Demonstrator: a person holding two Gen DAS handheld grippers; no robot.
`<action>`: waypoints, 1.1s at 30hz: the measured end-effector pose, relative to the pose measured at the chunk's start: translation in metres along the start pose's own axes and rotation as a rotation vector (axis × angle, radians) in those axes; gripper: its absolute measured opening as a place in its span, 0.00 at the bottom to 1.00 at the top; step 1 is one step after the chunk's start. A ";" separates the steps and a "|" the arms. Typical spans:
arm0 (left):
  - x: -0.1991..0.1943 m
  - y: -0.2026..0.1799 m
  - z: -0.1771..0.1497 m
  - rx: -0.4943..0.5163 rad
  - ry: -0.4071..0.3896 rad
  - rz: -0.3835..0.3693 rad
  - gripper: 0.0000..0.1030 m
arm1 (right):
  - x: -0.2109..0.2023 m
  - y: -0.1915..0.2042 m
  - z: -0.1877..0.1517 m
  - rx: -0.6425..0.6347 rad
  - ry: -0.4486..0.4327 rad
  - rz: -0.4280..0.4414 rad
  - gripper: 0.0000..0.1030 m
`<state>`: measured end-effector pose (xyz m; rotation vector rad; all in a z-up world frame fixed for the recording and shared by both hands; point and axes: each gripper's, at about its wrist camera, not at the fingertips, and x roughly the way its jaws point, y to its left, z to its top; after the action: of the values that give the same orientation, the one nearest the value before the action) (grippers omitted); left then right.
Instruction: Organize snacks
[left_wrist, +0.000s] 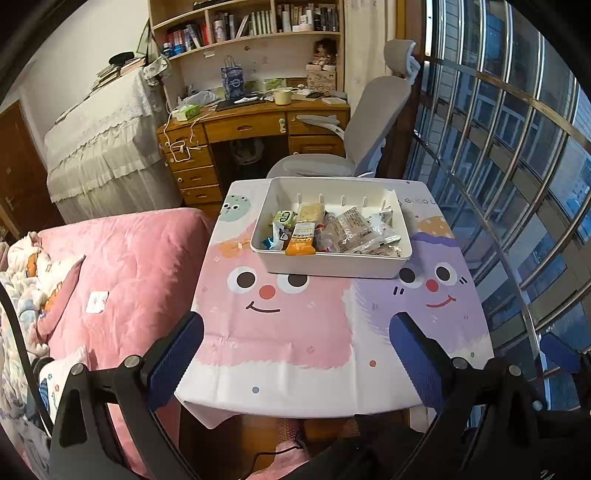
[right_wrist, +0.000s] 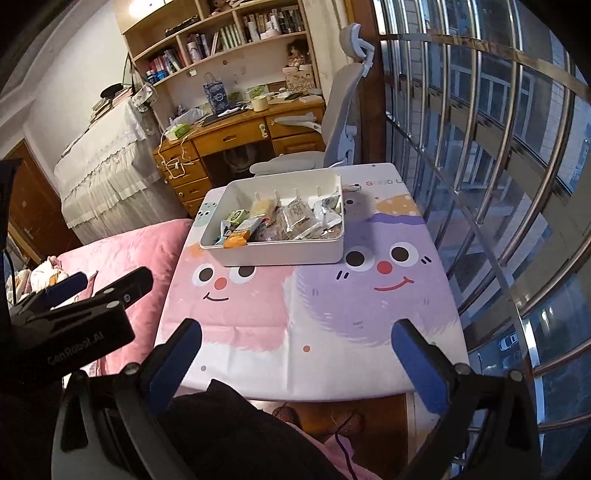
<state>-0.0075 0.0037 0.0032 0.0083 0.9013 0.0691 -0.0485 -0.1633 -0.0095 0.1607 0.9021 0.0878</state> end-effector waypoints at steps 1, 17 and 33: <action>0.001 0.000 0.000 -0.004 0.005 0.000 0.97 | 0.000 -0.002 0.000 0.009 -0.002 0.001 1.00; 0.004 0.006 0.005 -0.035 -0.017 0.007 0.97 | 0.012 -0.001 0.013 -0.011 -0.007 0.042 1.00; 0.011 0.010 0.008 -0.055 -0.006 0.029 0.97 | 0.023 0.003 0.018 -0.018 0.021 0.058 1.00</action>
<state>0.0054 0.0150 0.0001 -0.0296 0.8932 0.1213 -0.0201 -0.1591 -0.0157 0.1692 0.9175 0.1519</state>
